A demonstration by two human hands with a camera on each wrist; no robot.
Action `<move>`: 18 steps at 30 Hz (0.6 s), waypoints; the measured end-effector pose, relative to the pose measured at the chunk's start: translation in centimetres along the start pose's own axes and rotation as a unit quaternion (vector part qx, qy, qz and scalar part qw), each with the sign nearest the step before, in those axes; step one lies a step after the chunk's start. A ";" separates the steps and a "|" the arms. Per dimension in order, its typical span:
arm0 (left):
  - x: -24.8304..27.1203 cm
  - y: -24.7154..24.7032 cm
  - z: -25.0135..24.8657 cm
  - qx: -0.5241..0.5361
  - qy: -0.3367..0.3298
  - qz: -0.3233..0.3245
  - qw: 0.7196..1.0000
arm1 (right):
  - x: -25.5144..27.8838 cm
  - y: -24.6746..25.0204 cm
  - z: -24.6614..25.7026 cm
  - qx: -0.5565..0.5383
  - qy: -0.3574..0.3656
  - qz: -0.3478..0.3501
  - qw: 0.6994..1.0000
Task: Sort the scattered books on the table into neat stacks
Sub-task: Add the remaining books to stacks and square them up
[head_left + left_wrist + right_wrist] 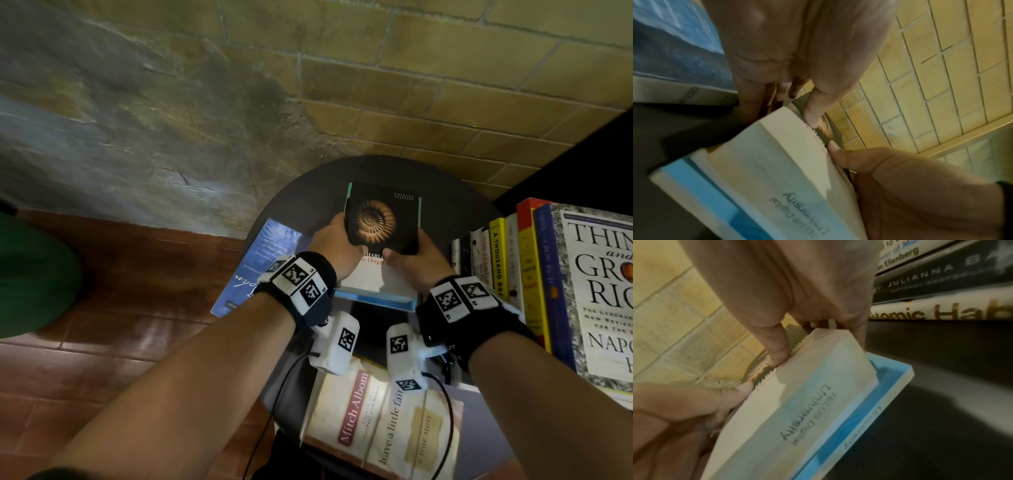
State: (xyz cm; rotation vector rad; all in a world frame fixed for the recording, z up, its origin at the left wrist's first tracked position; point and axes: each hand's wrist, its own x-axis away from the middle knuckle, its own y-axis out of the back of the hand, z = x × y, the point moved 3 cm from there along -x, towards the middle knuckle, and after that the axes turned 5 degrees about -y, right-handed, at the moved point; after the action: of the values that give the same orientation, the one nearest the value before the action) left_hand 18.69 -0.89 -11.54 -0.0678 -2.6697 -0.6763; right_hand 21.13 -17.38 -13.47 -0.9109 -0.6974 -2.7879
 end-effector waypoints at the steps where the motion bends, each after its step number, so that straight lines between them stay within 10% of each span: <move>1: 0.1 0.1 -0.1 -0.005 -0.002 0.001 1.000 | 0.1 -0.1 0.1 0.002 0.002 0.002 1.000; 8: 3.0 1.8 0.4 0.110 -0.001 0.000 0.994 | 2.9 1.2 1.8 0.046 0.058 -0.051 0.996; 14: 6.4 9.1 6.3 -0.004 0.013 -0.216 0.976 | 7.7 -1.5 5.8 0.136 0.186 -0.104 0.968; 18: 7.9 9.5 12.6 -0.091 0.202 -0.047 0.974 | 8.8 -6.6 6.3 0.140 0.199 -0.008 0.970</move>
State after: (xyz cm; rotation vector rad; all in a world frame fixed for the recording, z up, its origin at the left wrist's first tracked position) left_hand 8.26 13.08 -14.53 0.1349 -2.2290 -0.8614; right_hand 15.67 -8.43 -6.43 -0.2833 -0.9901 -2.6635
